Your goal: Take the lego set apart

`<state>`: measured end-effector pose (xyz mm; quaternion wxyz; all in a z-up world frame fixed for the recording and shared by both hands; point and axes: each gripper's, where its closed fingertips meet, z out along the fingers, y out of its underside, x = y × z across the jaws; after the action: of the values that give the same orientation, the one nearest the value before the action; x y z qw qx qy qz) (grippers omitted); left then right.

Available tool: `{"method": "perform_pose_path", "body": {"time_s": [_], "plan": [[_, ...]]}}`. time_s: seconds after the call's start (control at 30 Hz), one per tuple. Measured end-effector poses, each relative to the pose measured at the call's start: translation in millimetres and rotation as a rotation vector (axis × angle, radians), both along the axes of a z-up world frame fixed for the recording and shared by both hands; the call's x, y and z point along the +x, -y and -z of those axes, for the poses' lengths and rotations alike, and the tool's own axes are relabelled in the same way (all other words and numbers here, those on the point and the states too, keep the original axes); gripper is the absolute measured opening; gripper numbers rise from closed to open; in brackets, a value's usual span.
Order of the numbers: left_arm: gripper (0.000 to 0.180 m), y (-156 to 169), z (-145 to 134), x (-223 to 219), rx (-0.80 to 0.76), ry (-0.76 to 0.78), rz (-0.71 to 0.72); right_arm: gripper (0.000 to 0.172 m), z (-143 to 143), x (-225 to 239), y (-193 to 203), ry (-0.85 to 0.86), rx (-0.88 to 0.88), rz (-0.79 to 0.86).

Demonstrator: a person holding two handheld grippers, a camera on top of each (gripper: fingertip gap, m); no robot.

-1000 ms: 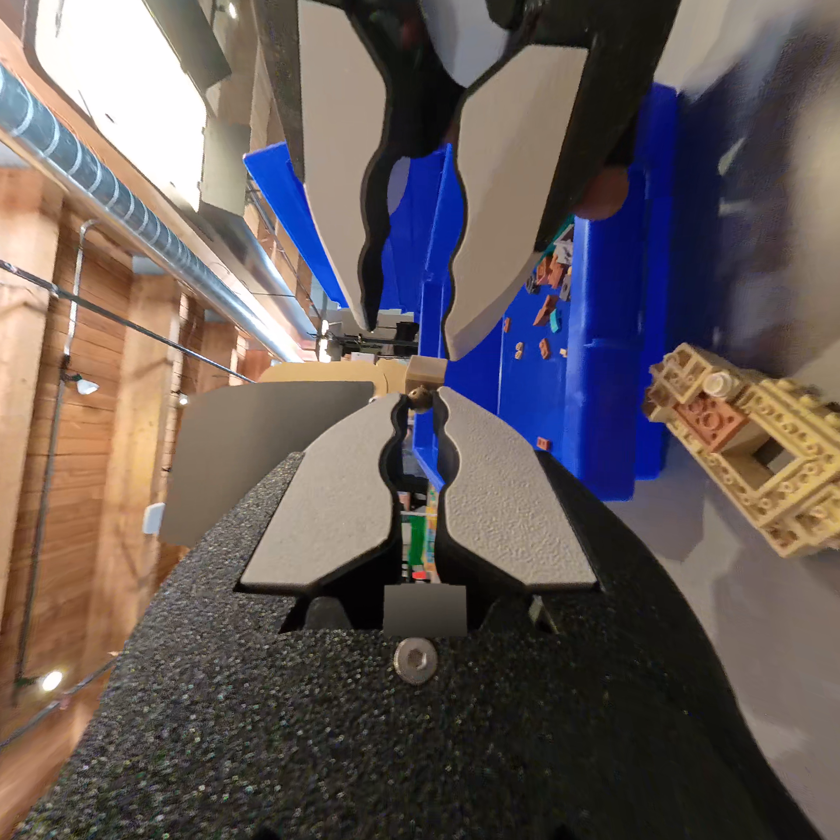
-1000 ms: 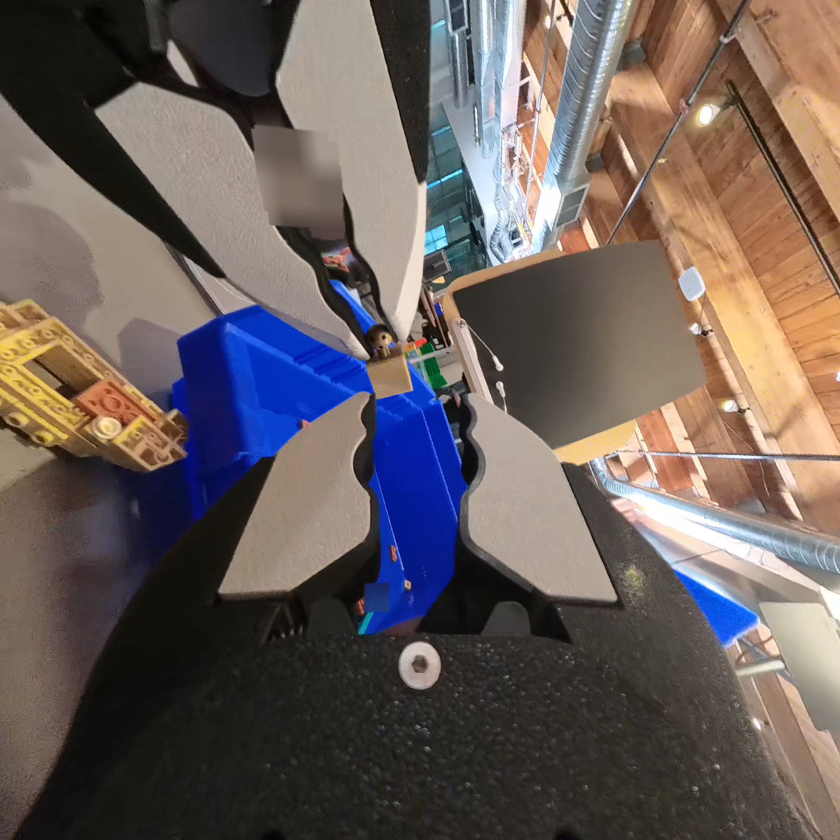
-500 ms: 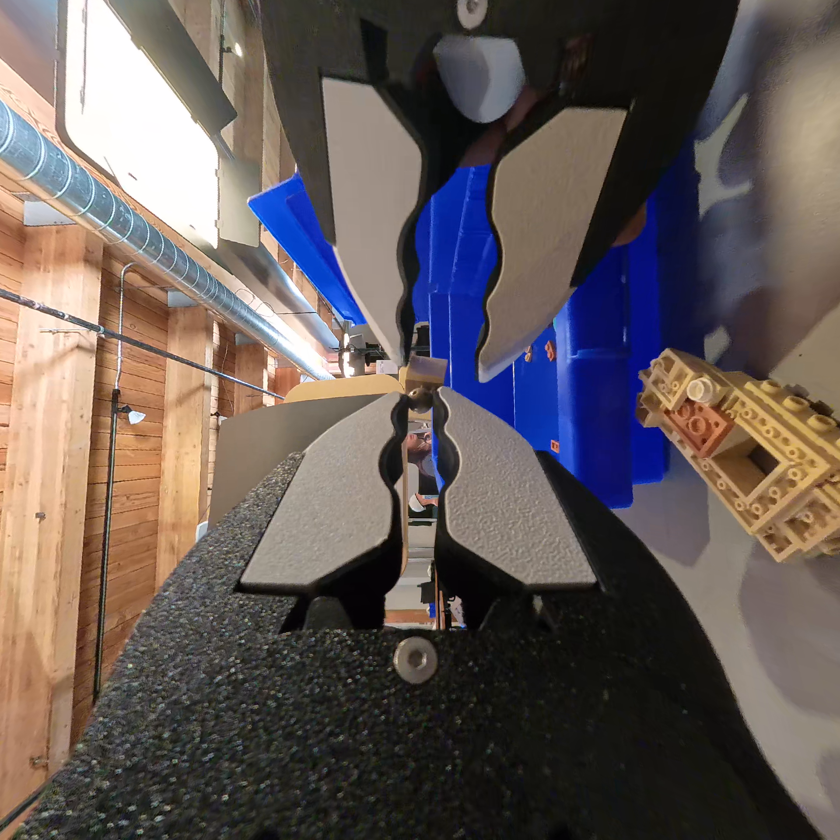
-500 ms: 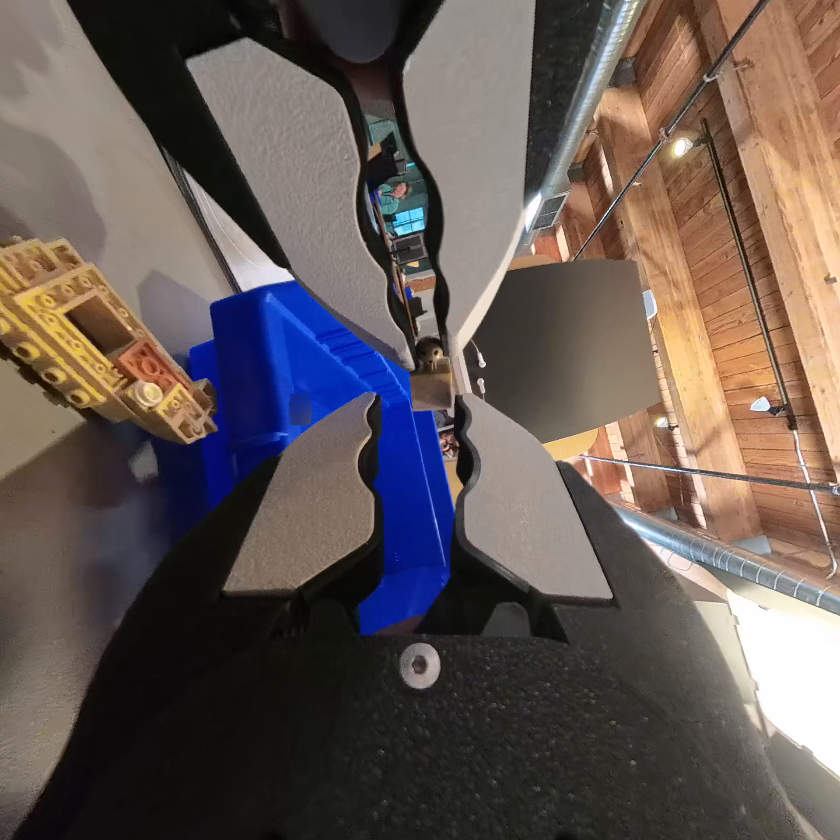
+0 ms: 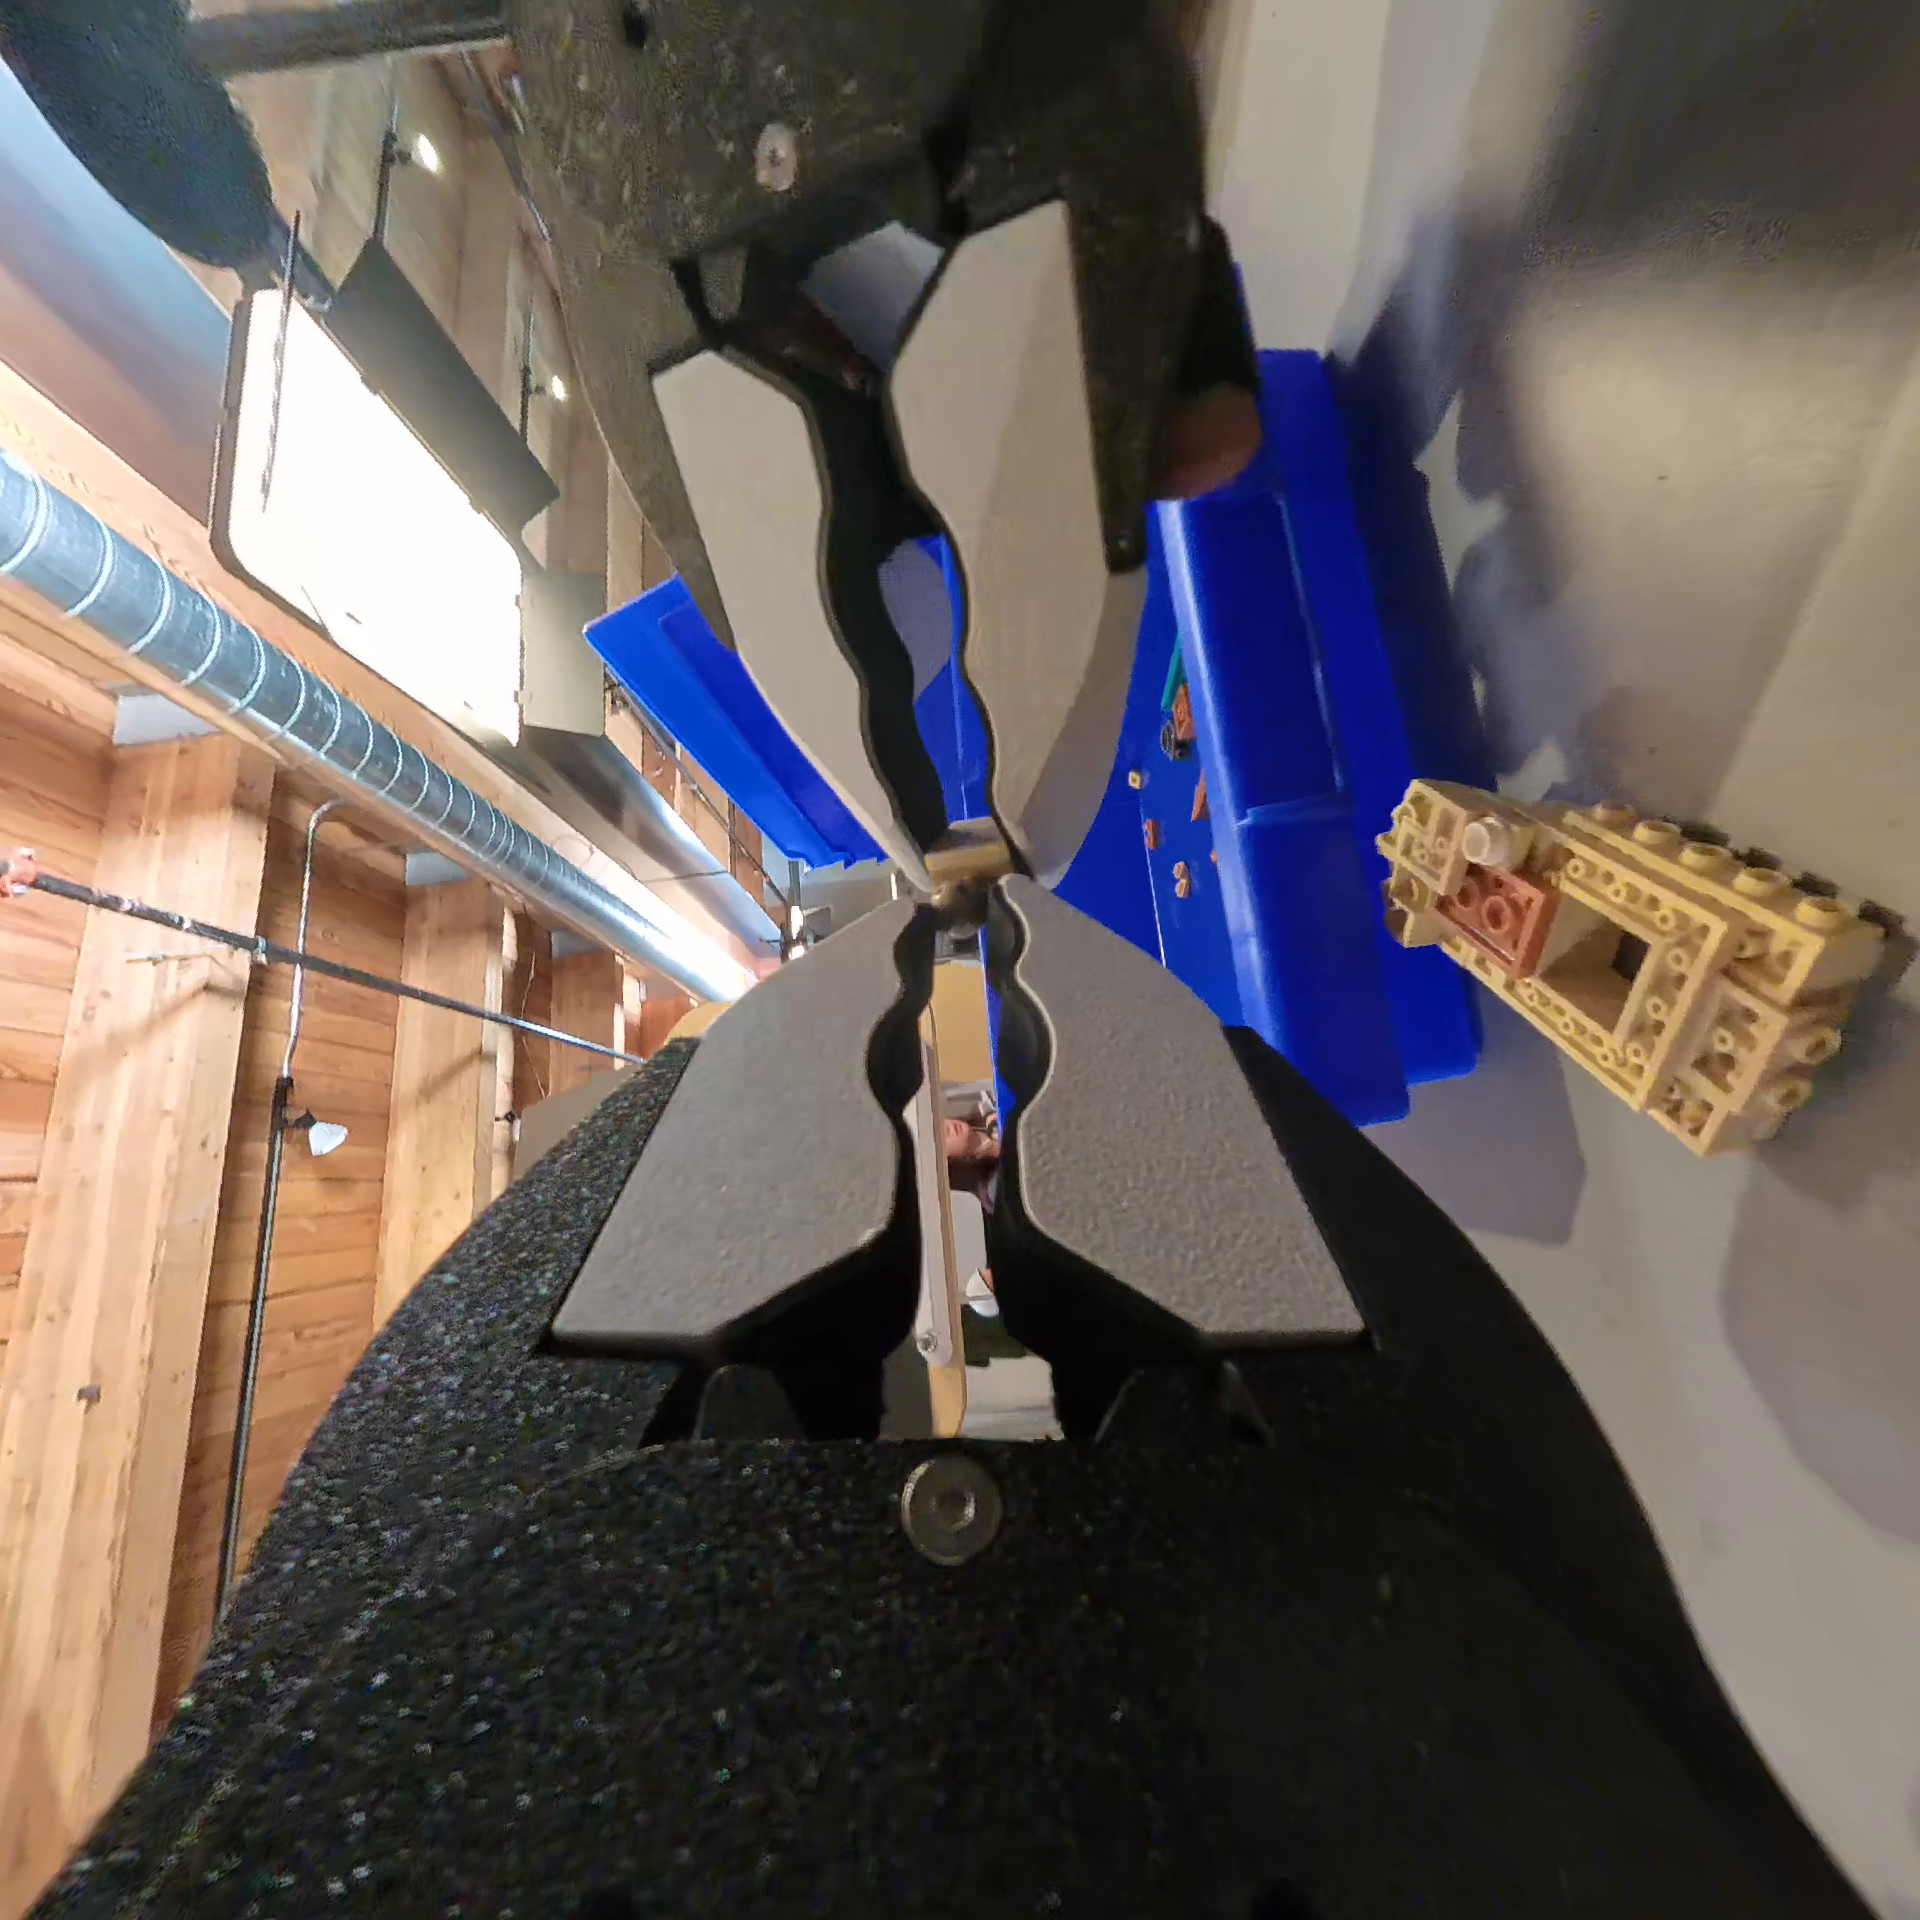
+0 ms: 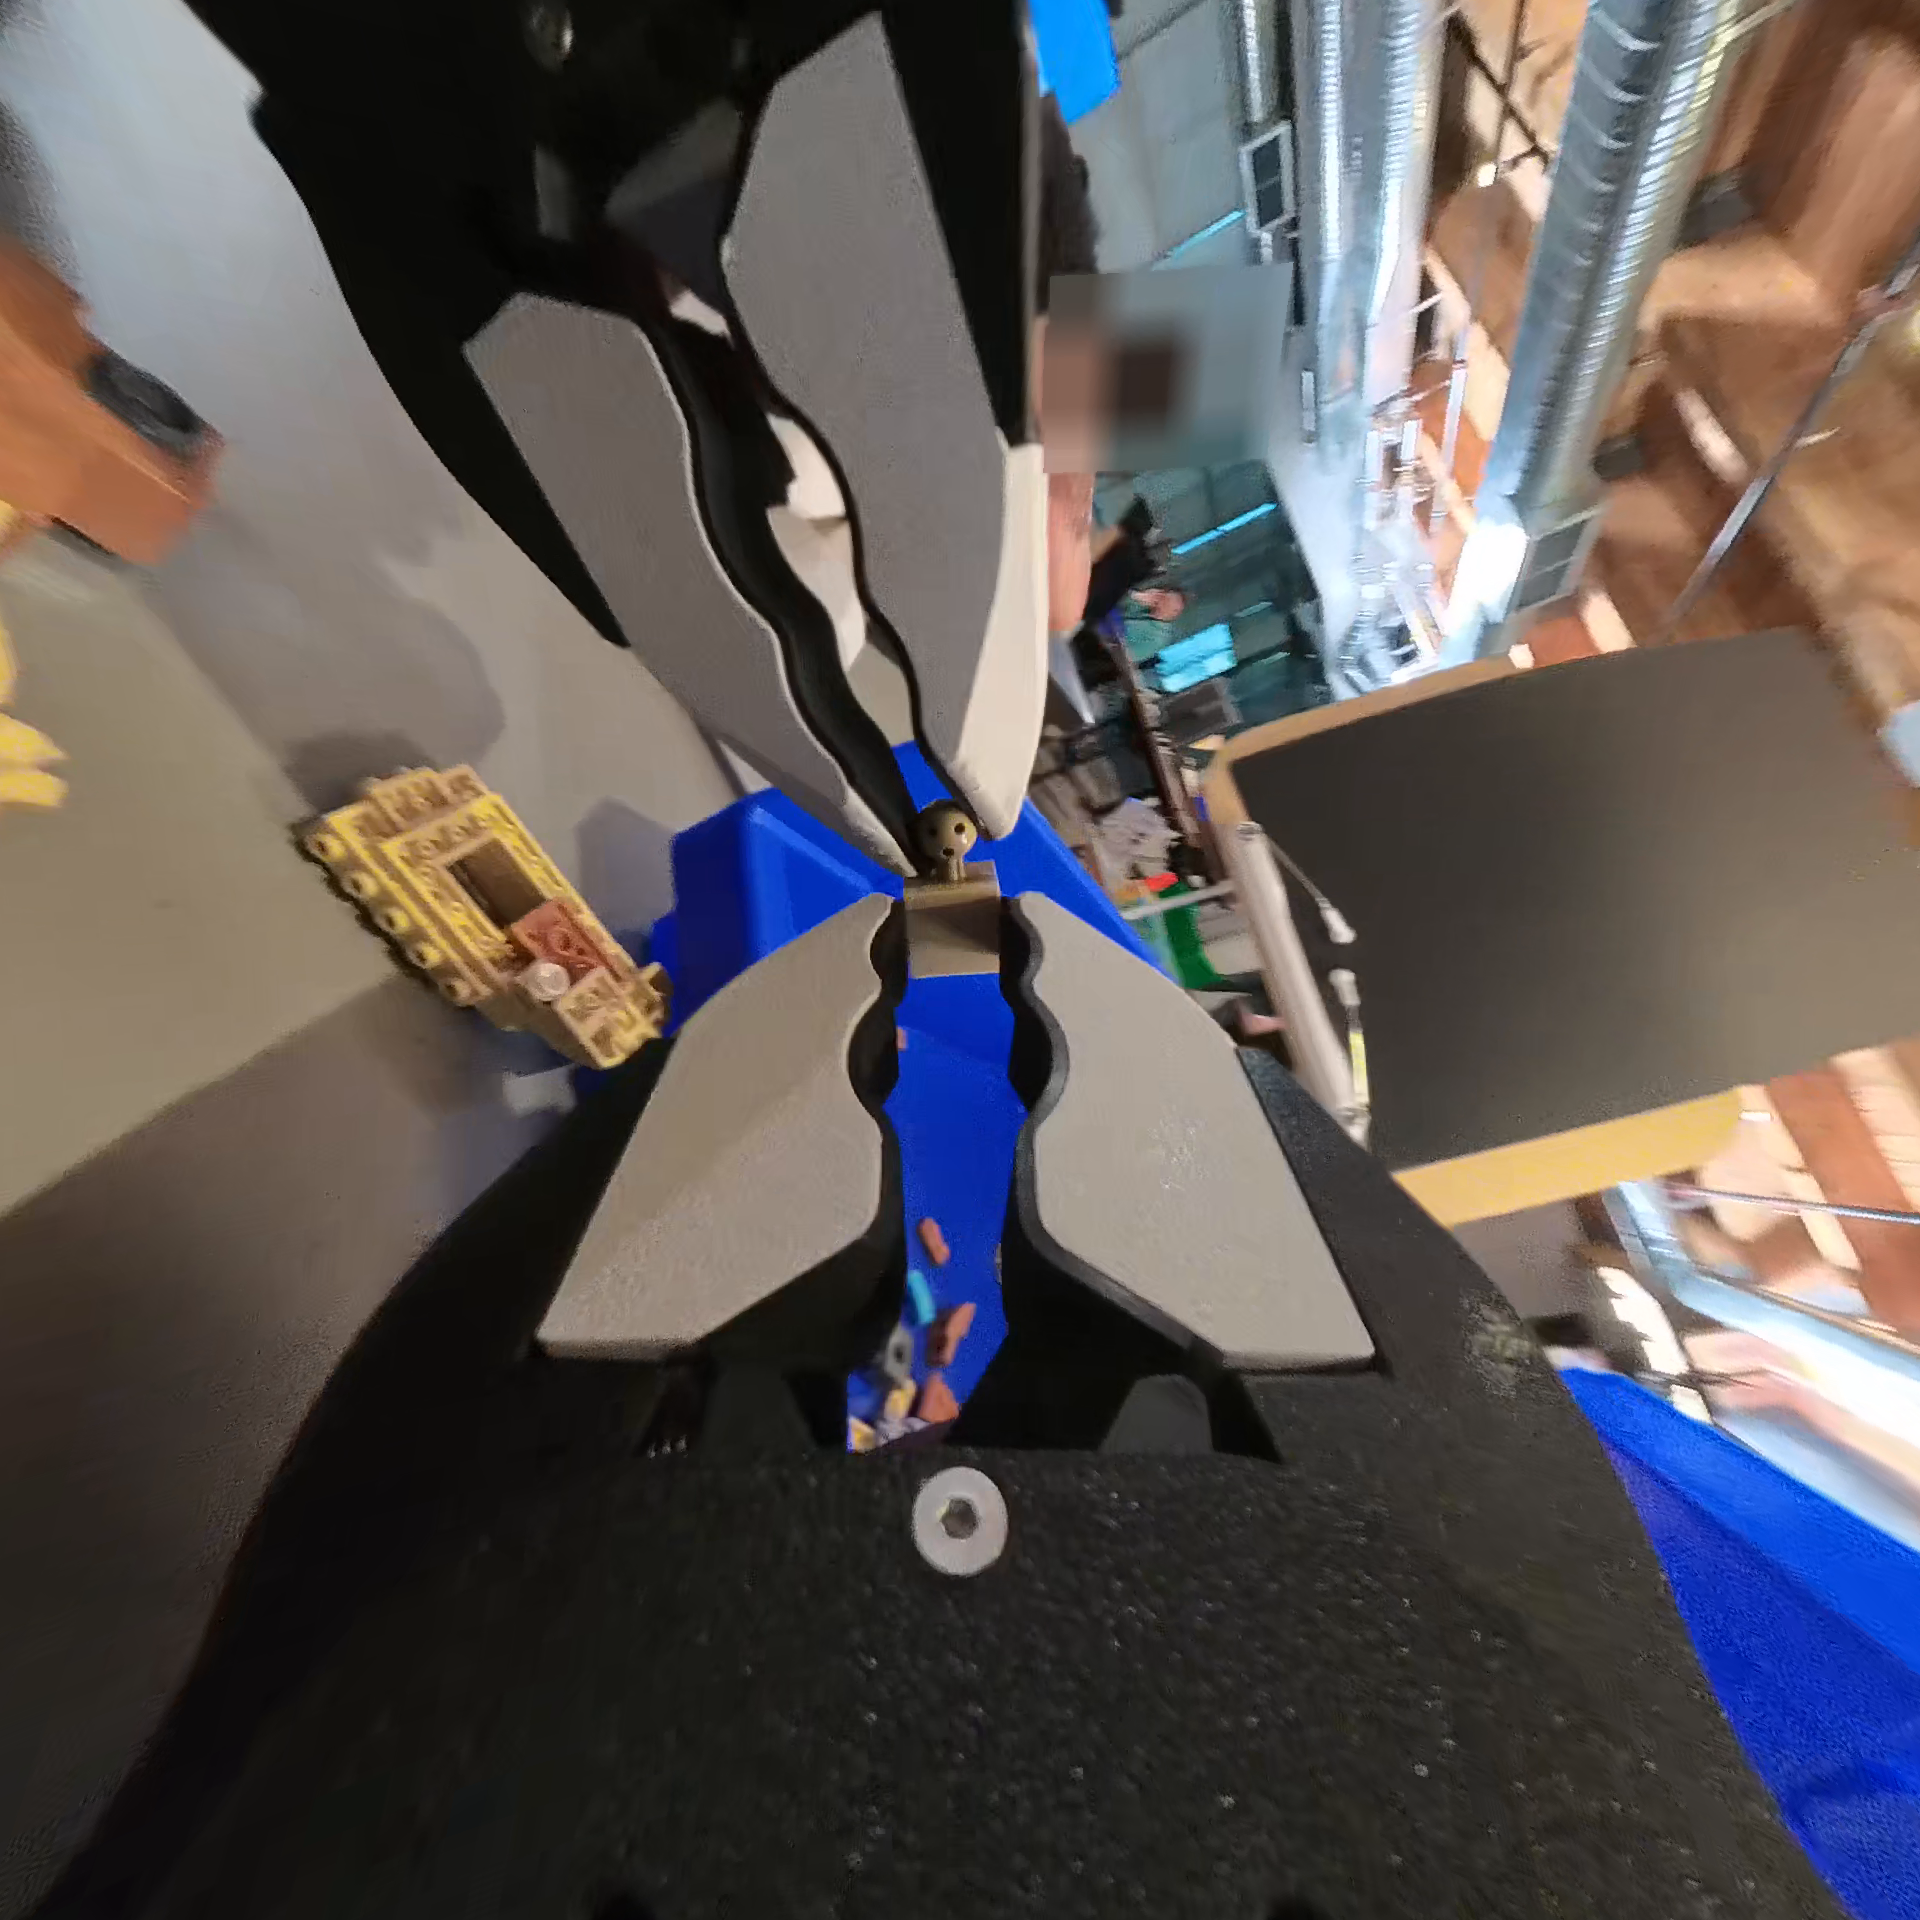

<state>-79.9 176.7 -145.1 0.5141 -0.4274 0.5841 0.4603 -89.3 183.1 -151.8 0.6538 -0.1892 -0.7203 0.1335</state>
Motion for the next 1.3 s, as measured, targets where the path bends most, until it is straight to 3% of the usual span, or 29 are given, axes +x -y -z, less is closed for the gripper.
{"method": "perform_pose_path", "body": {"time_s": [0.37,0.6,0.73,0.93,1.17,1.3], "plan": [[0.009,2,4,4,-0.046,0.033,0.051,0.017,6,7,5,0.106,-0.208,-0.088],[0.013,1,14,-1,-0.384,0.522,0.045,0.016,12,6,-9,0.056,0.037,0.079],[0.017,3,4,2,-0.594,0.949,0.005,0.016,2,6,-13,-0.021,0.103,0.124],[0.019,5,-12,7,-0.67,1.251,0.05,0.016,-6,7,-8,-0.083,0.166,0.131],[0.015,1,-4,8,-0.69,1.287,0.03,0.016,-8,7,2,-0.101,0.196,0.113],[0.01,3,0,9,-0.675,1.194,0.038,0.016,-5,7,4,-0.088,0.193,0.096]]}}
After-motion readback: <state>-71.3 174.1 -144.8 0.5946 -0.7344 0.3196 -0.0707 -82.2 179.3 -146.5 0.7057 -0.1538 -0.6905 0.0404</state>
